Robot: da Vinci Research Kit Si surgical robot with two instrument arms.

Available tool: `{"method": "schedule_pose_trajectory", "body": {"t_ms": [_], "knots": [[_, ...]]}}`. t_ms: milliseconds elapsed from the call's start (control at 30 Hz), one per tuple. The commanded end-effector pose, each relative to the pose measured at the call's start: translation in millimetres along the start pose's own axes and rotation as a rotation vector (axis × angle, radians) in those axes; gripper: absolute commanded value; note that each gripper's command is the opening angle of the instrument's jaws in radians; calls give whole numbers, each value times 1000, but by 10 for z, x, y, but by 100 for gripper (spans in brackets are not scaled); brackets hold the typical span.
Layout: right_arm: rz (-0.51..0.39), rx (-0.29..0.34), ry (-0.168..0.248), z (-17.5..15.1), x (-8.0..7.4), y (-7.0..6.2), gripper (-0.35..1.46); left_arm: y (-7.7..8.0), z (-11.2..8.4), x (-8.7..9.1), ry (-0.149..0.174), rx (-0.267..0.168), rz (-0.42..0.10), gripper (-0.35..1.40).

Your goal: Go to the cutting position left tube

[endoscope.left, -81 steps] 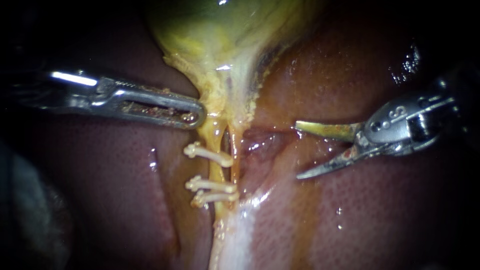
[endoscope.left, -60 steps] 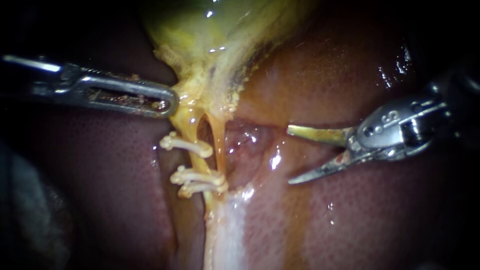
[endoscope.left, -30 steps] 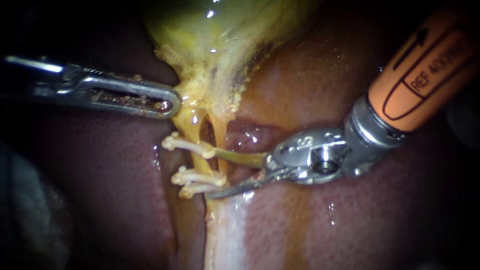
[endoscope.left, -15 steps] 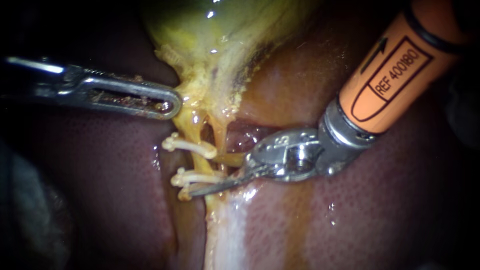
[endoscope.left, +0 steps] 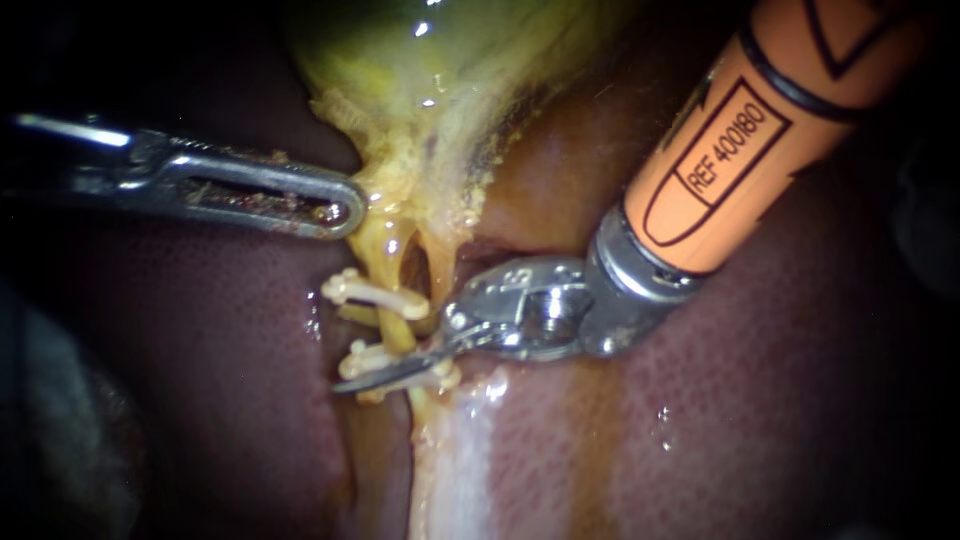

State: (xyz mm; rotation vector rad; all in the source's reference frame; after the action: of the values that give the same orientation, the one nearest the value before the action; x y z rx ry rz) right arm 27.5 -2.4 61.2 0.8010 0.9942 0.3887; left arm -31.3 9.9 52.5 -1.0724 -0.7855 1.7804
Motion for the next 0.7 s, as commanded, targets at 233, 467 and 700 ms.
{"method": "schedule_pose_trajectory", "body": {"t_ms": [233,467,700], "knots": [[41,5,25,15,-1,3,131,0,1,0,0,1,0,-35],[65,22,53,16,3,-1,131,0,2,0,0,1,0,-35],[96,67,122,9,22,-17,131,0,1,0,0,1,0,-35]]}}
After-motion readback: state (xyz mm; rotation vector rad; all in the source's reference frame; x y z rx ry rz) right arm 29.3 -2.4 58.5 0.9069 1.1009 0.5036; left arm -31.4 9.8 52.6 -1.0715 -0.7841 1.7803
